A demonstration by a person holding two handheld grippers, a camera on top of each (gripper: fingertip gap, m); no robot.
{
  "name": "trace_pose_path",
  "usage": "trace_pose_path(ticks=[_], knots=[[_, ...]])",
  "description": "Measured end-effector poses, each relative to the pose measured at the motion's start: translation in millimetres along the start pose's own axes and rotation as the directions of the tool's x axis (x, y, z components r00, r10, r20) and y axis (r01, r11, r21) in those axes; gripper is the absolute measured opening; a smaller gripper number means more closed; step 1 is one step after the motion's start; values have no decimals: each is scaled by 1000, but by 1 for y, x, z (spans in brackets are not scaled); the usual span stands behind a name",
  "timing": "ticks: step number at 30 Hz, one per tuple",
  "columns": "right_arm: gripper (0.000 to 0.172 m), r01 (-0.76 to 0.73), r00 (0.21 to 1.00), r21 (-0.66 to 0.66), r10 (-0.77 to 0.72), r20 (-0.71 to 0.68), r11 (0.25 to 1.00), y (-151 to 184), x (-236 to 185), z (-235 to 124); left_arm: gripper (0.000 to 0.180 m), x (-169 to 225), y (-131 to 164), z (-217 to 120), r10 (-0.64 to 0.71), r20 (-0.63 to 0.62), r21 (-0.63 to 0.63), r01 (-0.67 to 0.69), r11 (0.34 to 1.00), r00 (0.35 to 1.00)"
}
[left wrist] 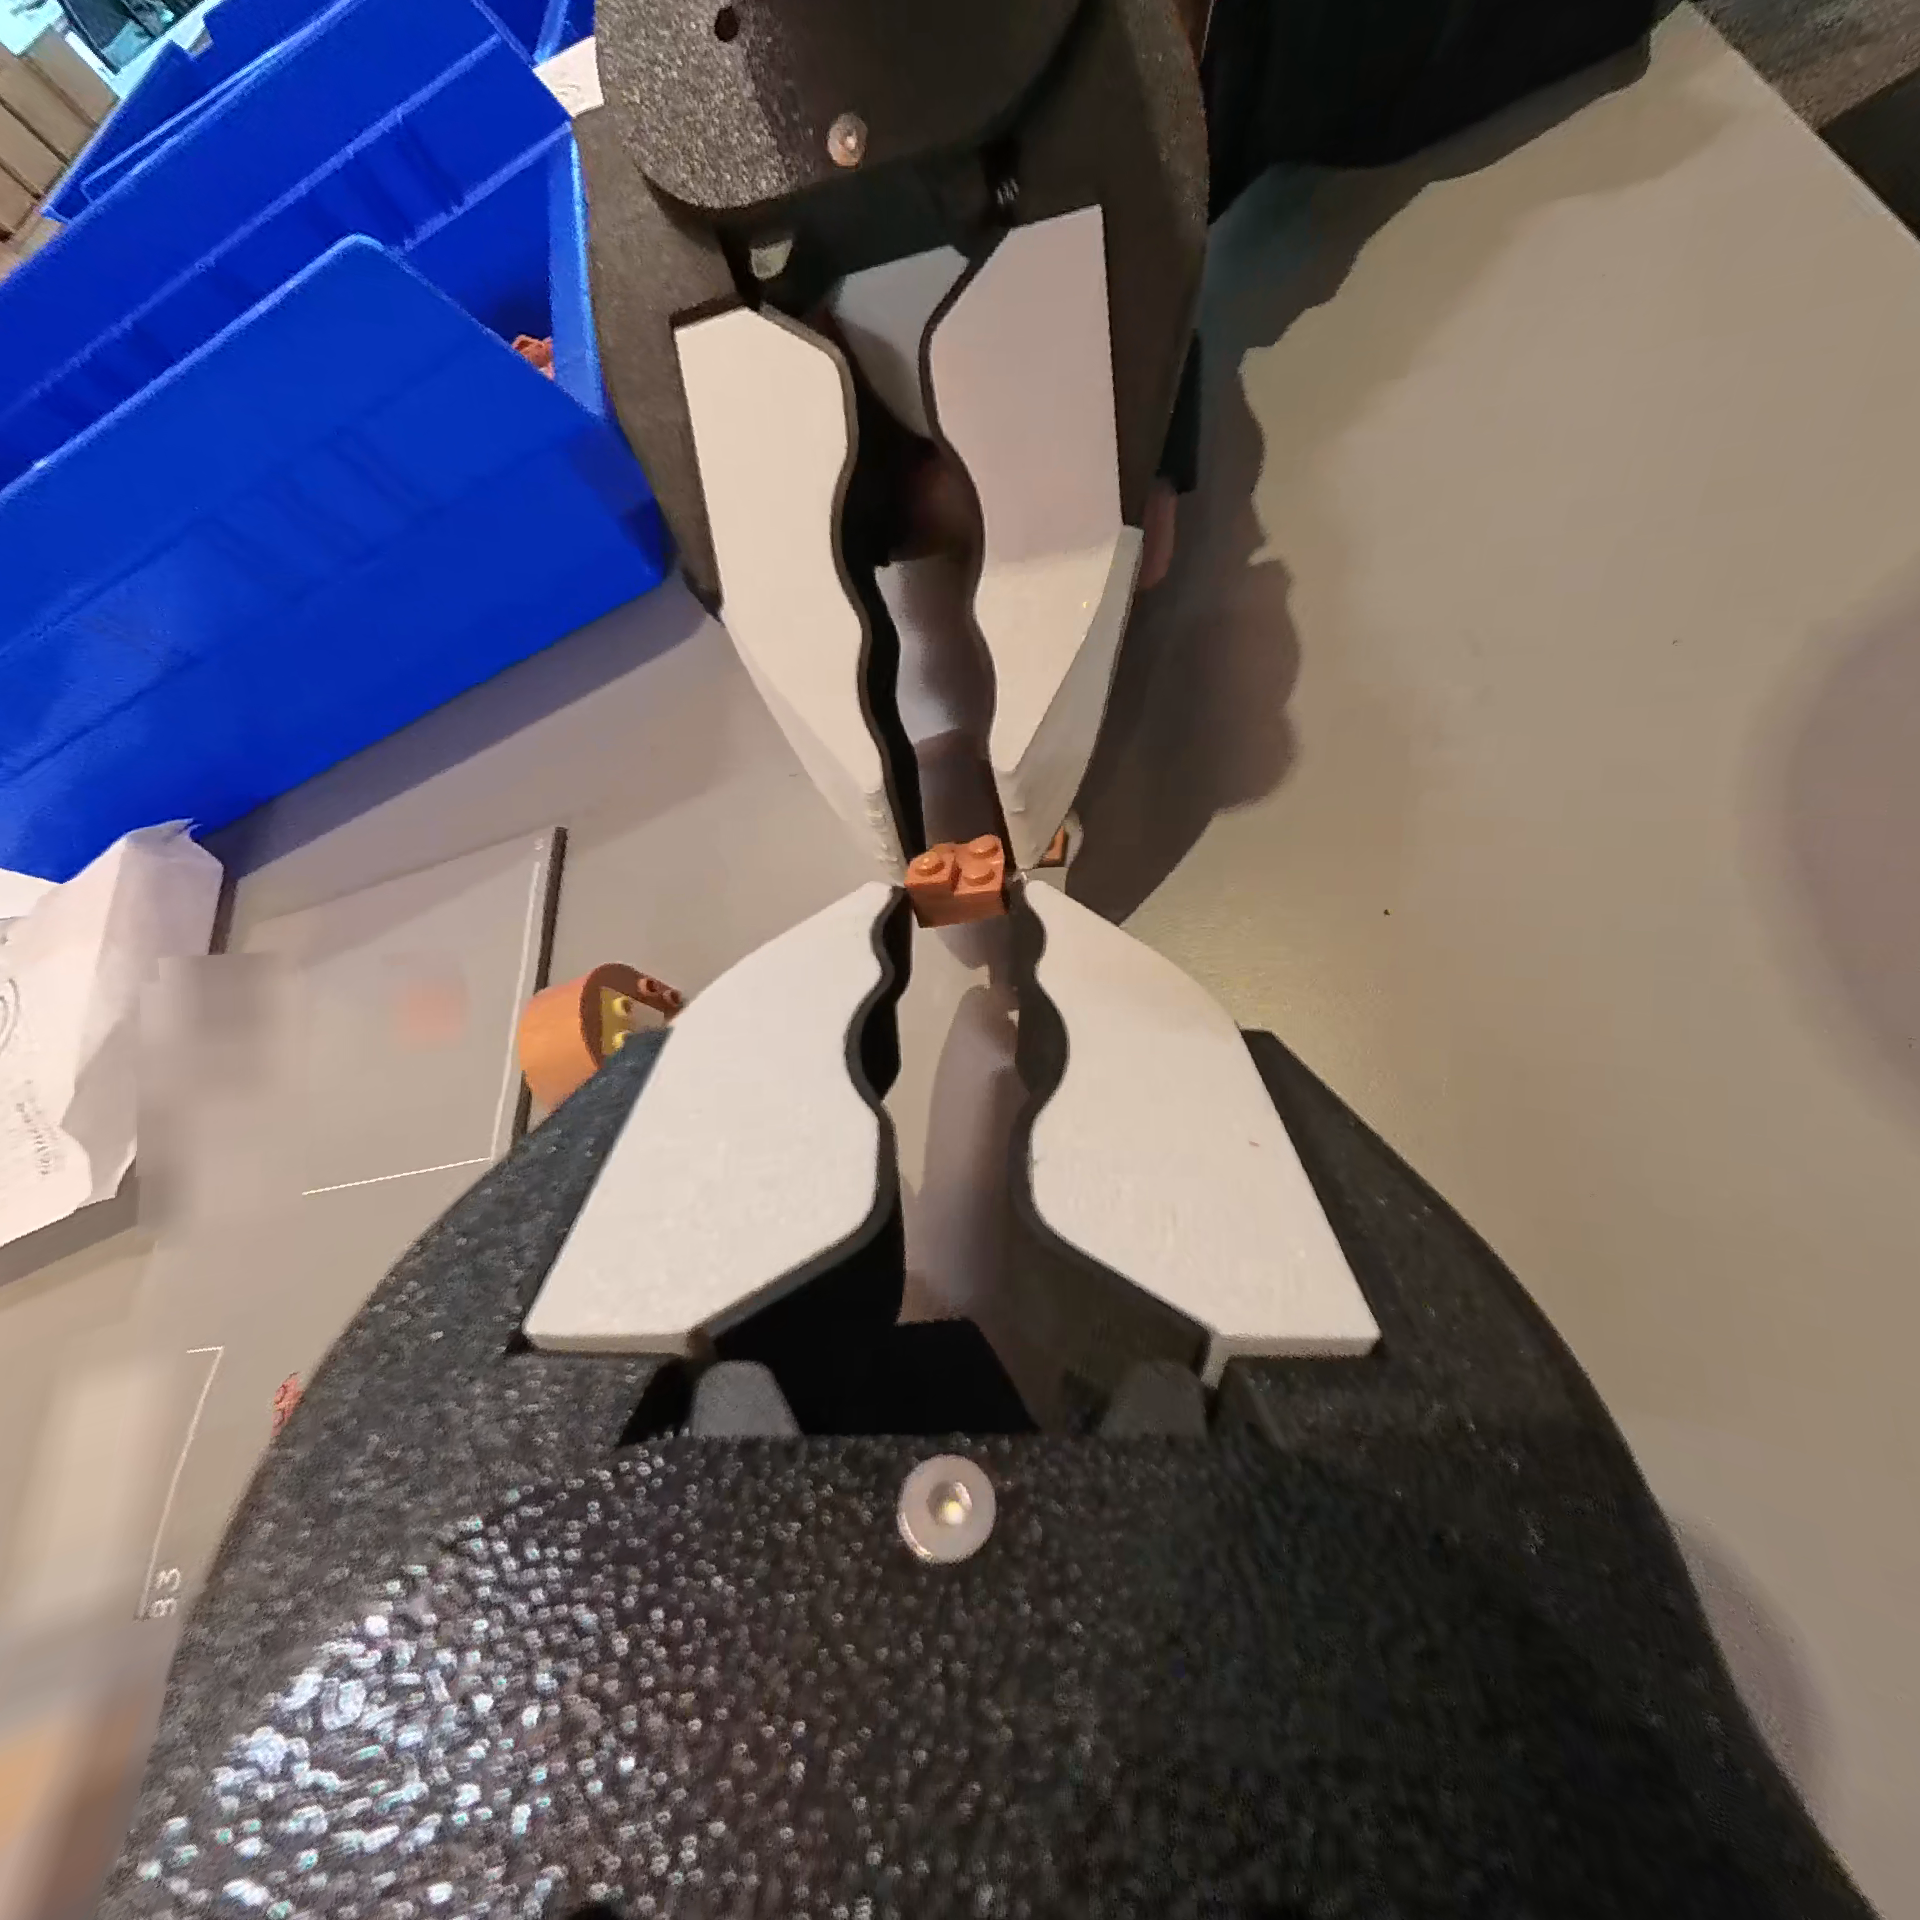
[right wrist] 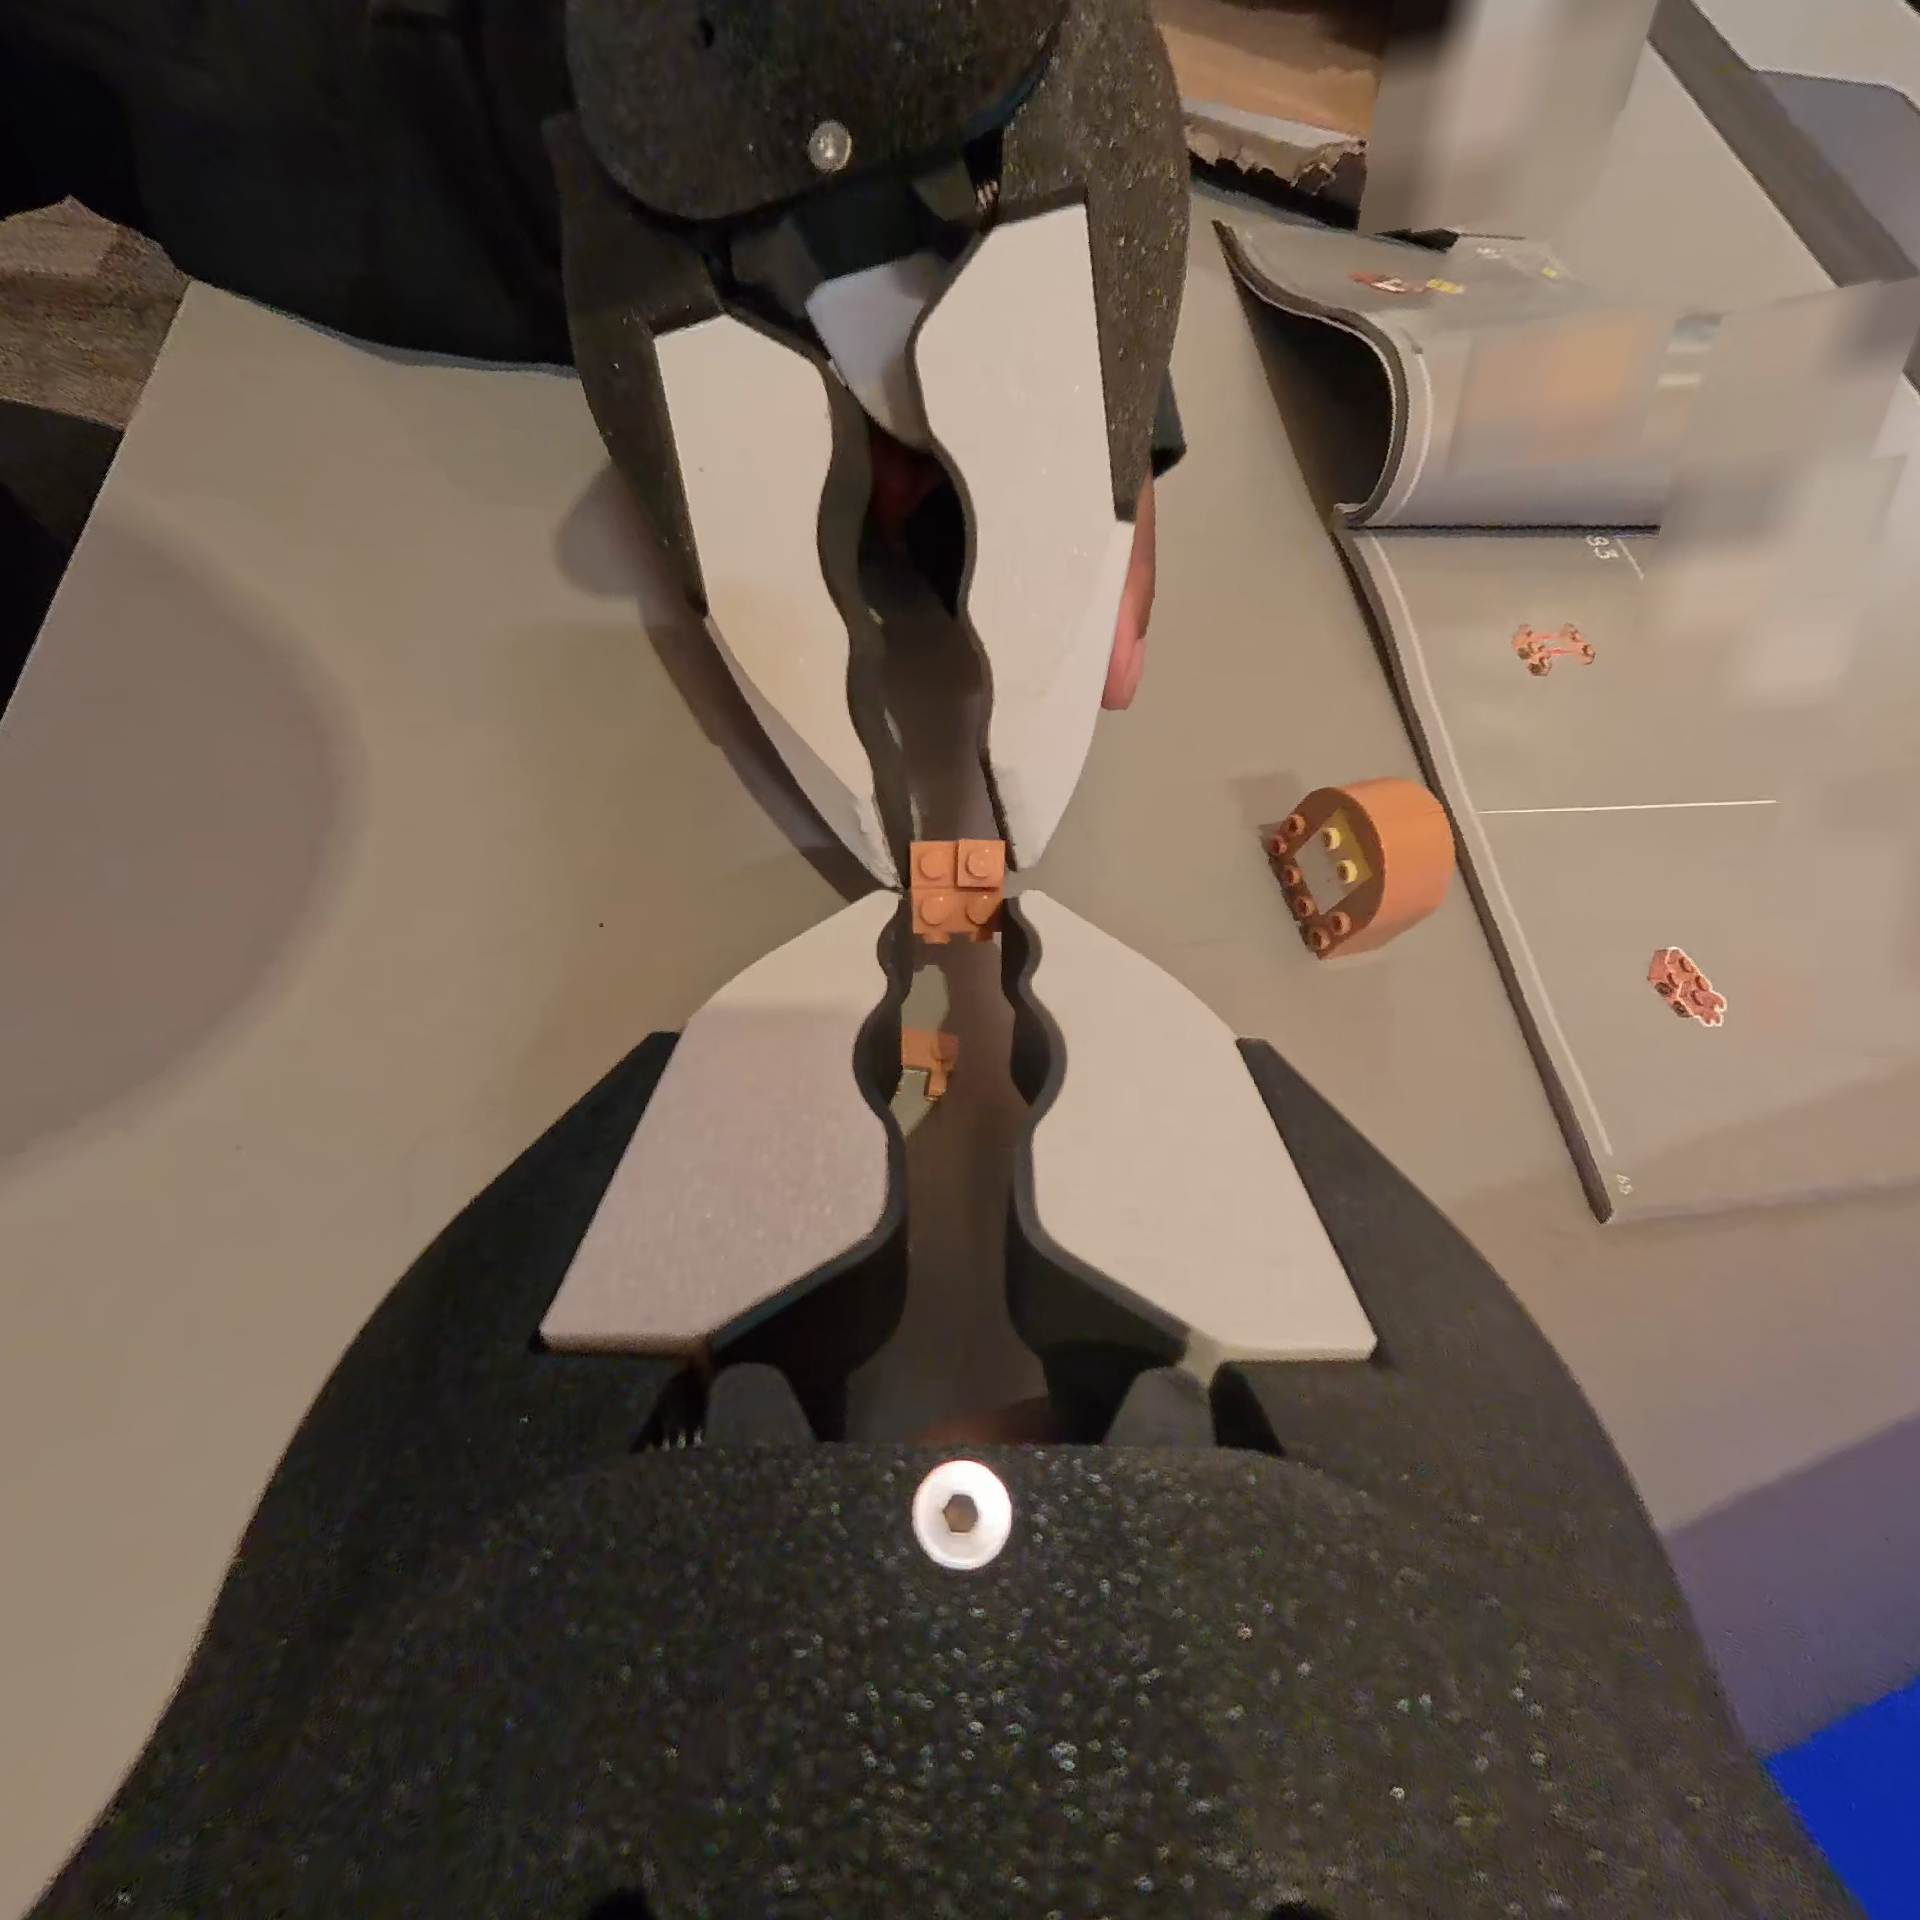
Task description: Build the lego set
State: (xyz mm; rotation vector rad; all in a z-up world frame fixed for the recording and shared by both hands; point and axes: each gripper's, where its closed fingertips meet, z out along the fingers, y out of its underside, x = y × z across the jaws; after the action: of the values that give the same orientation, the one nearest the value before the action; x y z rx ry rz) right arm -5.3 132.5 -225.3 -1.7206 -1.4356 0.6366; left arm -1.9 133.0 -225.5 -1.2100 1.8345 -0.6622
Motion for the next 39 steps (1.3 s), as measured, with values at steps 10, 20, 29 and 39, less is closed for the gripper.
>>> trace_pose_path(ticks=[10,20,29,39], knots=[[21,-11,999,-59,14,36,998,13,4,-16,17,-9,2,-4,-103,11,1,103,995,995],[20,-26,997,-189,40,68,982,31,-9,-6,17,-8,4,-5,-127,1,-6,127,992,992],[15,-19,999,-194,28,41,981,31,-7,-5,17,-11,-7,-9,-187,-19,73,188,979,982],[15,-38,999,125,42,-31,991,-47,20,-55,16,-26,-38,-30,-287,-43,337,284,898,957]])
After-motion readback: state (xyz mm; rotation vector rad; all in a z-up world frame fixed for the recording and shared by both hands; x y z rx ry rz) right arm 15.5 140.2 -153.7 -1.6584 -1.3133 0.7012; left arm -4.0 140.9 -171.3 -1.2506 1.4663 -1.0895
